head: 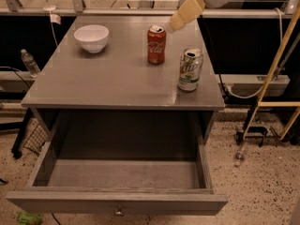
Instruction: Place coke can into top drawer
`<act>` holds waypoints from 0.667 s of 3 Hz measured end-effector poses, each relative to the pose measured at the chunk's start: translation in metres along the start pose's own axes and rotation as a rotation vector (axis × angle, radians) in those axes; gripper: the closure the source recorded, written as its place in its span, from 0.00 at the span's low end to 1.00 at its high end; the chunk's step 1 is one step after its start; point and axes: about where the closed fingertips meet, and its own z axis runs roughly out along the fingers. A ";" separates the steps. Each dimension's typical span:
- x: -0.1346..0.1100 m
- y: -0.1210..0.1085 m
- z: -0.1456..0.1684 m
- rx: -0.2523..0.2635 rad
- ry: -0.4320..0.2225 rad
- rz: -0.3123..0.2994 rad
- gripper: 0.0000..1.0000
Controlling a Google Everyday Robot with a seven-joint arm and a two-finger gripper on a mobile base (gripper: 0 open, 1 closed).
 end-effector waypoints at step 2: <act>0.003 0.001 0.079 -0.036 0.021 0.059 0.00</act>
Offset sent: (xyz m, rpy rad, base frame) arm 0.0599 0.0400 -0.0784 0.0414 0.0800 -0.0293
